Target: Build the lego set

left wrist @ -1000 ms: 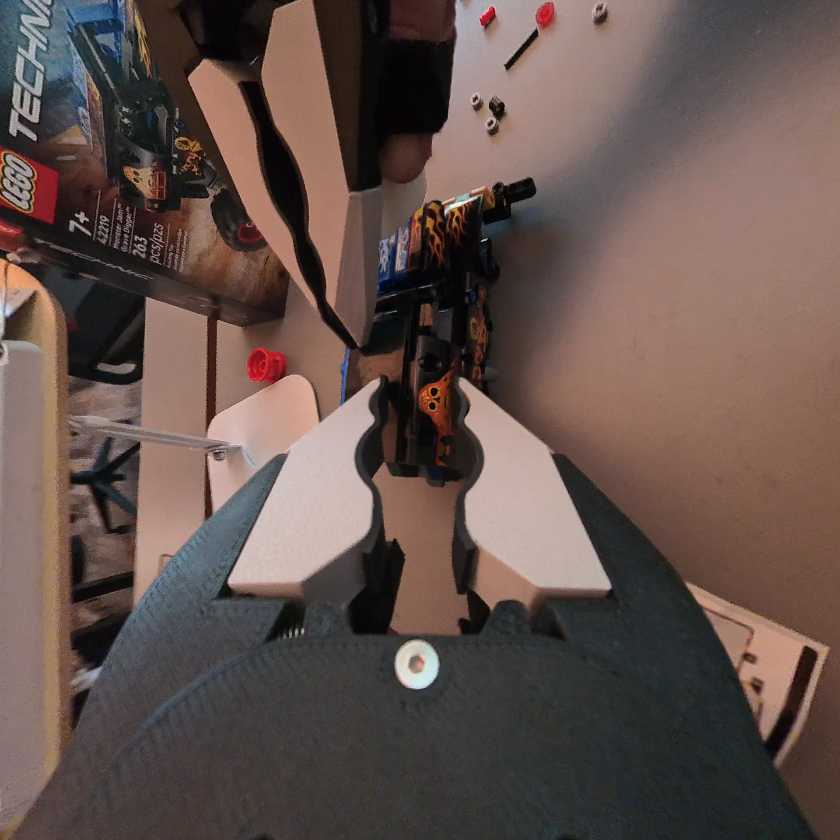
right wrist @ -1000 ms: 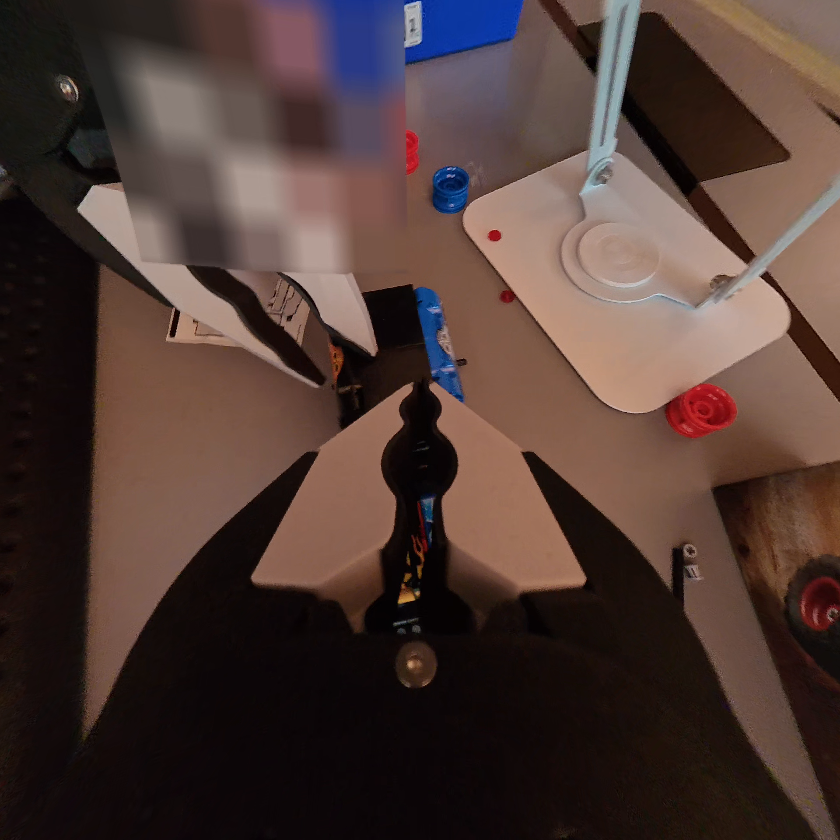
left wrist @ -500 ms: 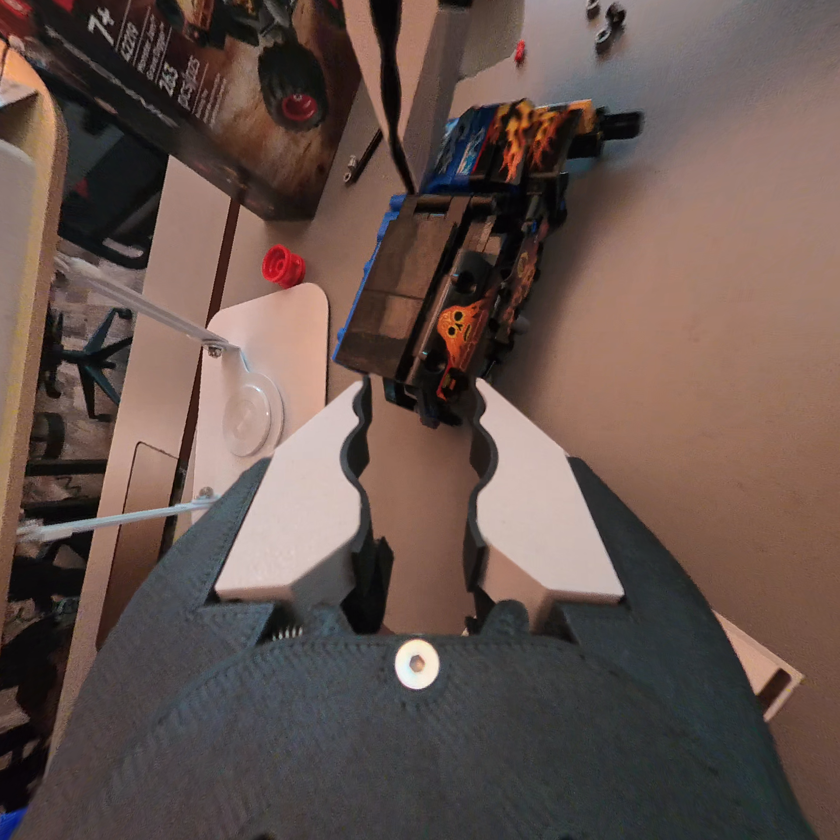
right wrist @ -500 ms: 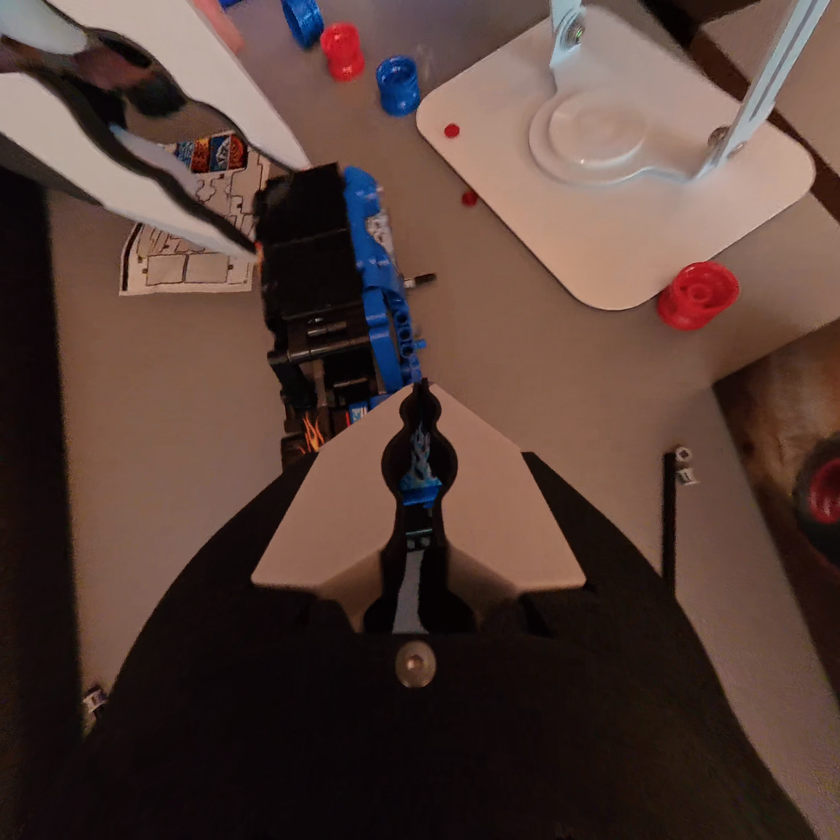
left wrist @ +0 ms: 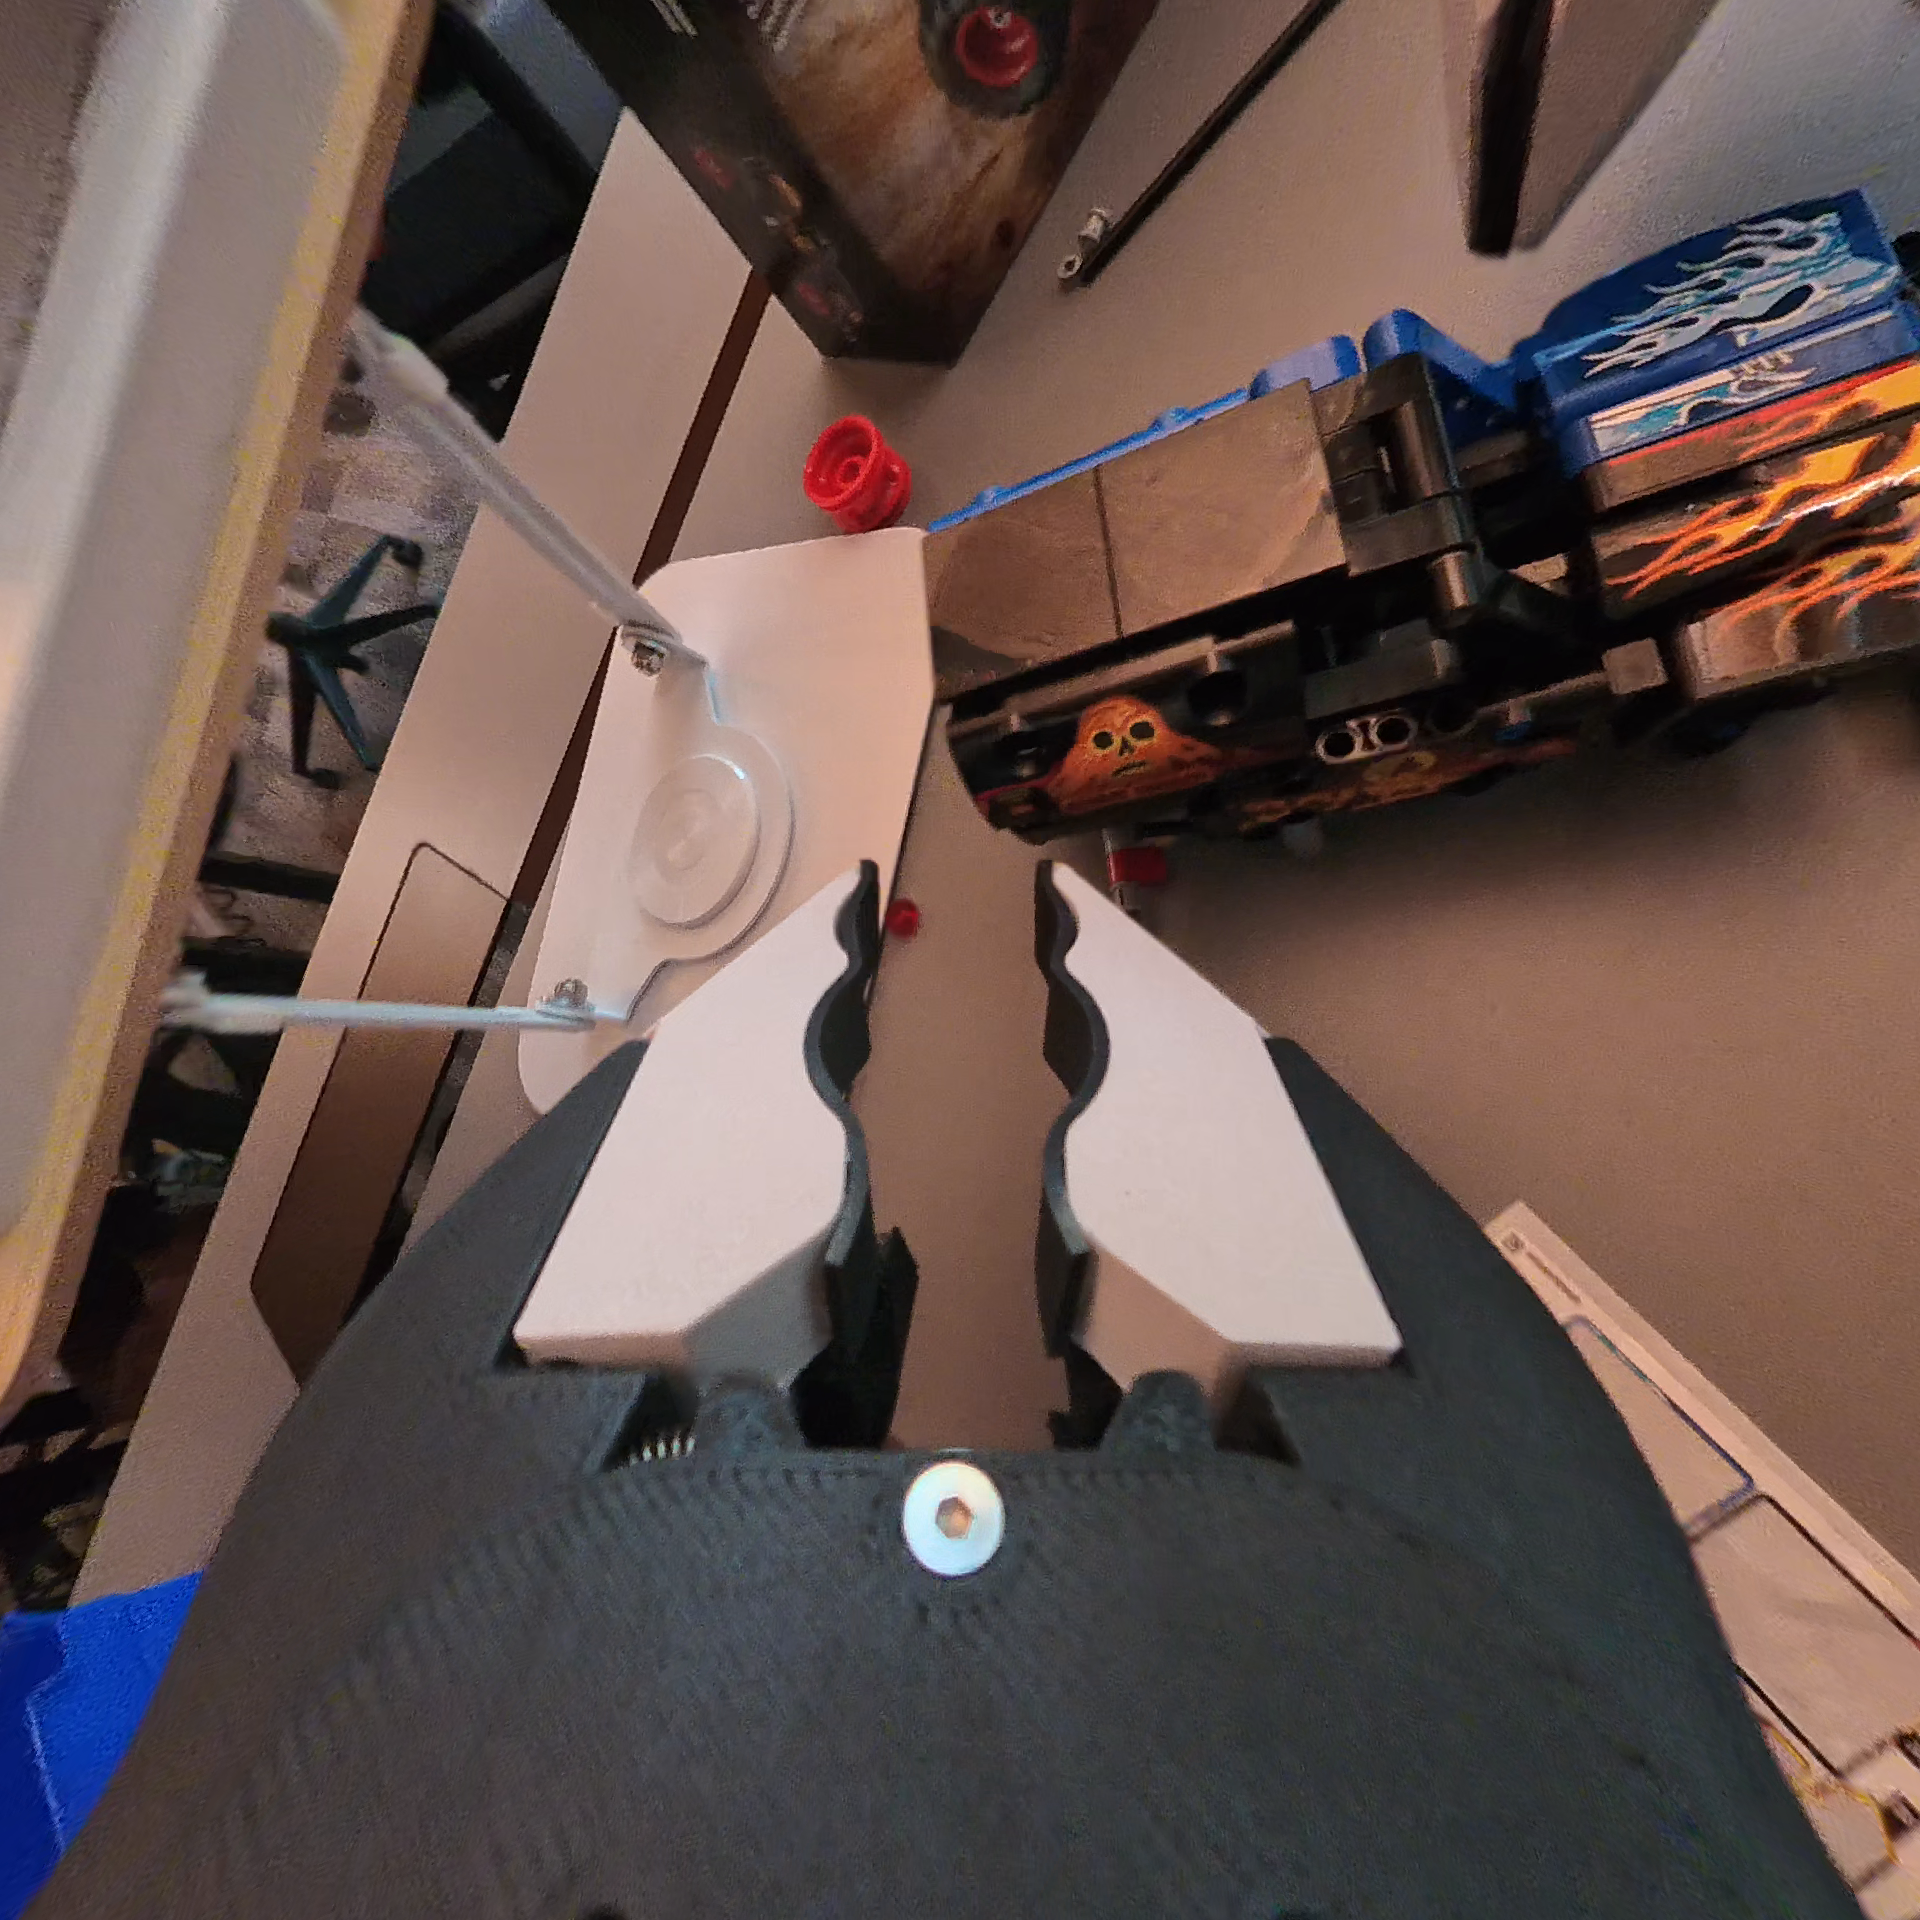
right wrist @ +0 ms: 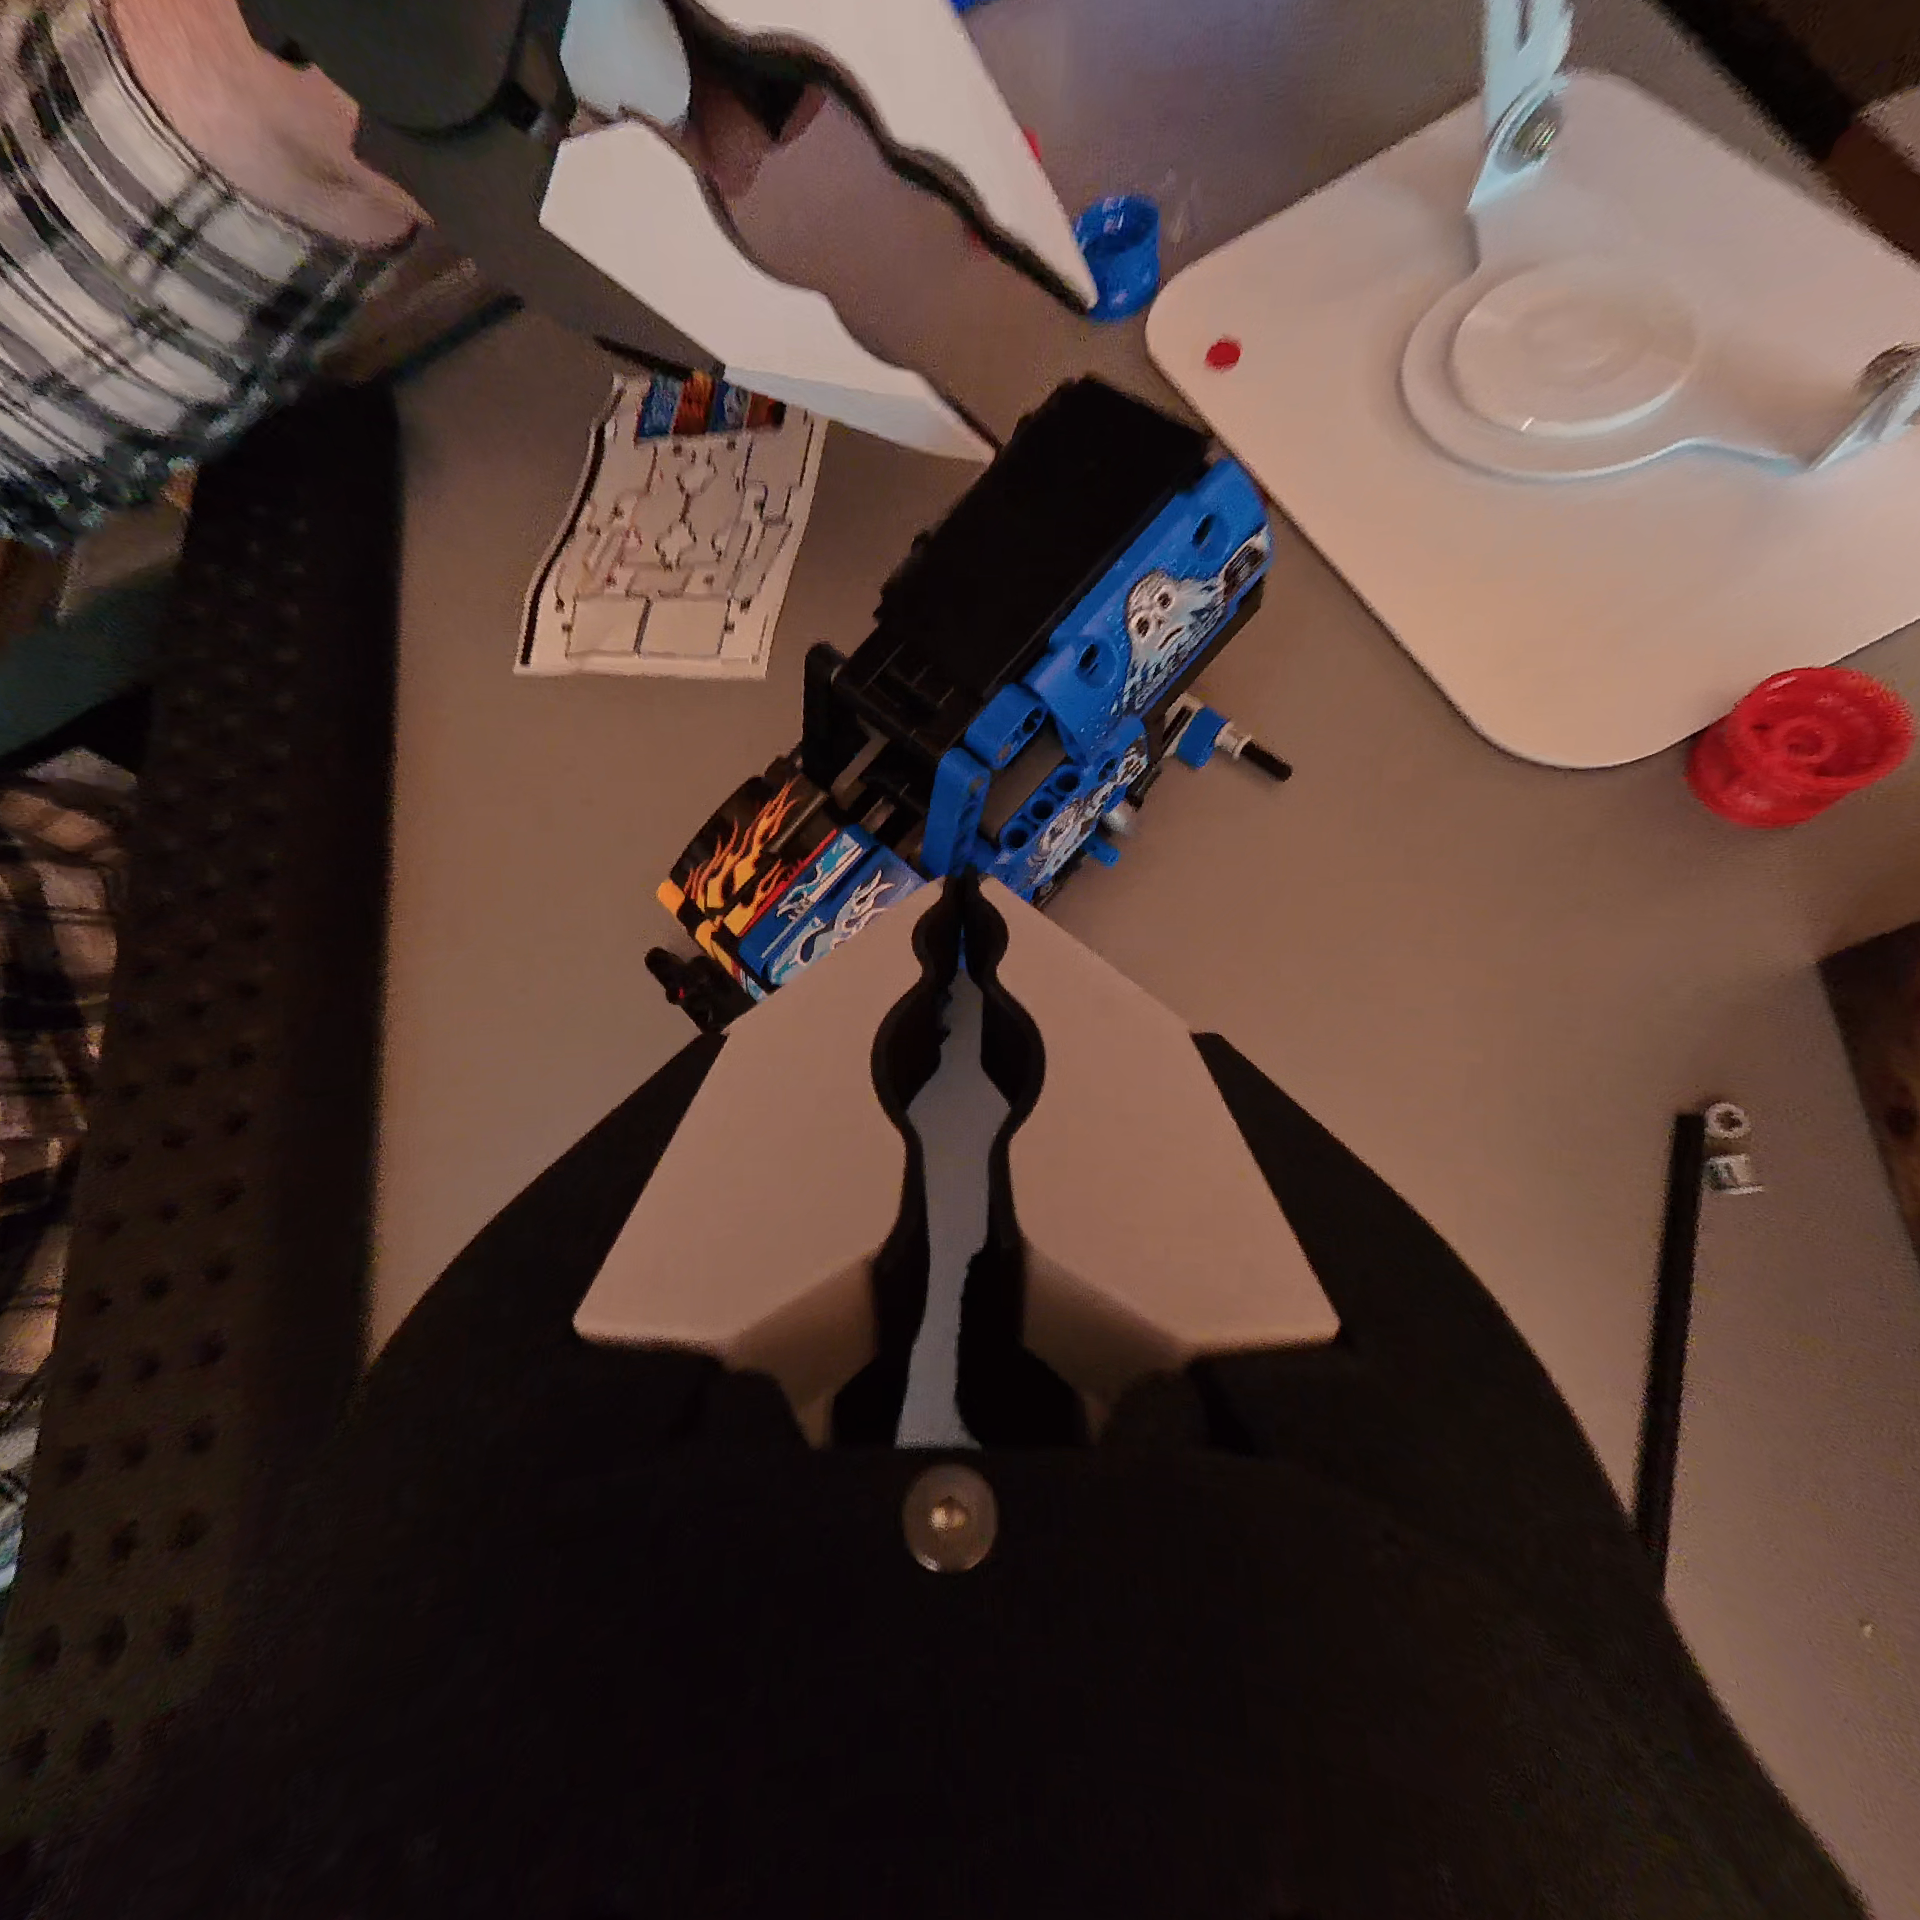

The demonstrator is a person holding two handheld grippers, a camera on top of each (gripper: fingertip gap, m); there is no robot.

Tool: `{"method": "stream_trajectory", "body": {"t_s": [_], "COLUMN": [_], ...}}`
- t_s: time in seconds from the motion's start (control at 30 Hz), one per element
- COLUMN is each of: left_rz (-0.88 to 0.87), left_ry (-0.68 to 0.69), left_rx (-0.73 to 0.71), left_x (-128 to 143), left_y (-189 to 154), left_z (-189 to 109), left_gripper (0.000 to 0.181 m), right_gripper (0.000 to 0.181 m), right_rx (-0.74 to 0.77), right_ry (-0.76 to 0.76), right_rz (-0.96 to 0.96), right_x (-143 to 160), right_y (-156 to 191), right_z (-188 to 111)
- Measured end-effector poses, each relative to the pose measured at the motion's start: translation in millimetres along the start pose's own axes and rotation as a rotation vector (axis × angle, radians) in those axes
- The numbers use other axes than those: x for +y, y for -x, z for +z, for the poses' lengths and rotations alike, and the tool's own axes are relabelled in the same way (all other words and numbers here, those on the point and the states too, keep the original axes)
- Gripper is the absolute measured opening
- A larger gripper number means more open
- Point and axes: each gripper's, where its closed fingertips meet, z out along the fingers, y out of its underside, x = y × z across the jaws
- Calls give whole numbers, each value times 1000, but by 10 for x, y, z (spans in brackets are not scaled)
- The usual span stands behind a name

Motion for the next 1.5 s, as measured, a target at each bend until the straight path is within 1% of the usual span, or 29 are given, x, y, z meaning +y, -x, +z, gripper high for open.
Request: {"method": "stream_trajectory", "body": {"t_s": [0.13, 0.3, 0.4, 0.5, 0.63, 0.77, 0.87, 0.93, 1.0, 1.07, 1.13, 1.2, 1.27, 1.33, 1.43, 1.5], "left_rz": [-33, -48, -81, -127, -173, -212, -267, -290, -353, -371, -372, -357, -341, -329, -310, -296], "left_ry": [15, 75, 93, 128, 191, 267, 321, 350, 337, 327, 318, 324, 314, 299, 280, 277], "left_rx": [-33, -67, -52, 5, 83, 165, 234, 265, 314, 353, 360, 366, 366, 365, 345, 322], "left_x": [119, 374, 516, 700, 945, 1153, 1311, 1417, 1427, 1407, 1370, 1342, 1287, 1234, 1164, 1147], "left_y": [107, 151, 103, -15, -201, -419, -555, -616, -675, -733, -754, -771, -800, -831, -872, -868], "left_z": [-235, -532, -703, -817, -878, -880, -856, -833, -816, -817, -801, -798, -781, -752, -717, -696], "left_gripper": [36, 39, 42, 49, 56, 65, 72, 74, 70, 63, 60, 48, 31, 19, 2, 0], "right_gripper": [2, 3, 4, 5, 7, 11, 6, 6, 7, 6, 6, 7, 7, 6, 7, 6], "right_rx": [15, 41, 48, 57, 56, 49, -57, -77, -96, -129, -171, -180, -179, -212, -194, -197], "right_ry": [-85, -101, -110, -117, -121, -78, -52, -39, -30, -22, -11, 57, 116, 126, 156, 135], "right_rz": [27, 50, 49, 34, 9, -33, -138, -242, -342, -430, -506, -565, -606, -609, -617, -608], "right_x": [-108, -87, -94, -112, -132, -73, -37, -56, -118, -181, -219, -160, -76, -41, 11, -18], "right_y": [-77, -184, -201, -200, -174, -122, 138, 315, 532, 780, 1038, 1196, 1274, 1356, 1325, 1324], "right_z": [-133, -136, -137, -140, -125, -113, -117, -88, -31, 74, 242, 445, 591, 680, 750, 727]}}
